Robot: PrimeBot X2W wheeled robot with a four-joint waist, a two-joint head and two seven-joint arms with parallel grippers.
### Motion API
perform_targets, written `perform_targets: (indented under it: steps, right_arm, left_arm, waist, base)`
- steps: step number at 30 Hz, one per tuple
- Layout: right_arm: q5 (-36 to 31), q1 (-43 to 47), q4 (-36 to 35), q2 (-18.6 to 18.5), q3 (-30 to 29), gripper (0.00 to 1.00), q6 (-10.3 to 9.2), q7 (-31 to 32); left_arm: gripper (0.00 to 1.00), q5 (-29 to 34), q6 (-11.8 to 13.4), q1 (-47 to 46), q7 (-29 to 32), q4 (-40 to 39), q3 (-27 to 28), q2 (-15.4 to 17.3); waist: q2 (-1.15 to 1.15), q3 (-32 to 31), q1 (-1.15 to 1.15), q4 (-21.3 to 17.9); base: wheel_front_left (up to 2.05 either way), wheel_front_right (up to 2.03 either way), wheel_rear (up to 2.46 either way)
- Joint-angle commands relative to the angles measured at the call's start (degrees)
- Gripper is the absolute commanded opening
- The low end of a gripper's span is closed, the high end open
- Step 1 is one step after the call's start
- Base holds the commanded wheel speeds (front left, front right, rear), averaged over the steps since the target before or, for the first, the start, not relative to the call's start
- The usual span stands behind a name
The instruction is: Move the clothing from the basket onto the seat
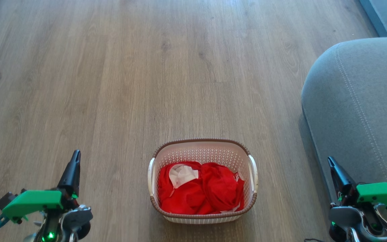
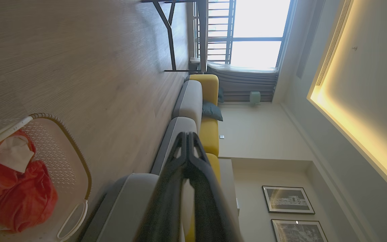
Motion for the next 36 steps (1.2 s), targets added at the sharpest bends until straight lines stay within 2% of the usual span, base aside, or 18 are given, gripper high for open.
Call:
perform_targets:
  steps: [1,28,29,33,36]
  right_arm:
    - [0.37,-2.81,-2.29,-0.39,0.99,0.00,0.40,0.42]
    - [0.37,-2.81,-2.29,-0.39,0.99,0.00,0.40,0.42]
    - [0.00,0.00,0.01,0.00,0.00,1.00,0.00,0.00]
    - [-0.02,1.66,3.30,0.28,0.30,1.00,-0.01,-0.08]
    - [-0.24,1.10,3.10,0.17,0.45,1.00,0.00,-0.31]
  left_arm:
    - [0.00,-0.26,-0.39,-3.19,0.17,-1.98,2.05,0.26]
    - [0.00,-0.26,-0.39,-3.19,0.17,-1.98,2.05,0.26]
    - [1.00,0.00,0.00,0.00,0.00,0.01,0.00,0.00]
    - [1.00,0.01,0.05,2.09,-0.02,3.37,-0.21,-0.09]
    - [1.00,0.12,0.04,1.42,-0.45,3.55,-0.33,-0.08]
  waist:
    - [0.00,0.00,0.00,0.00]
    - [0.00,0.00,0.00,0.00]
    - [0.00,0.00,0.00,0.00]
    - [0.00,0.01,0.00,0.00]
    - [0.00,0.06,0.00,-0.01]
  base:
    - [0.00,0.00,0.00]
    - [0.00,0.00,0.00]
    - [0.00,0.00,0.00]
    - [0.00,0.00,0.00]
    - [0.00,0.00,0.00]
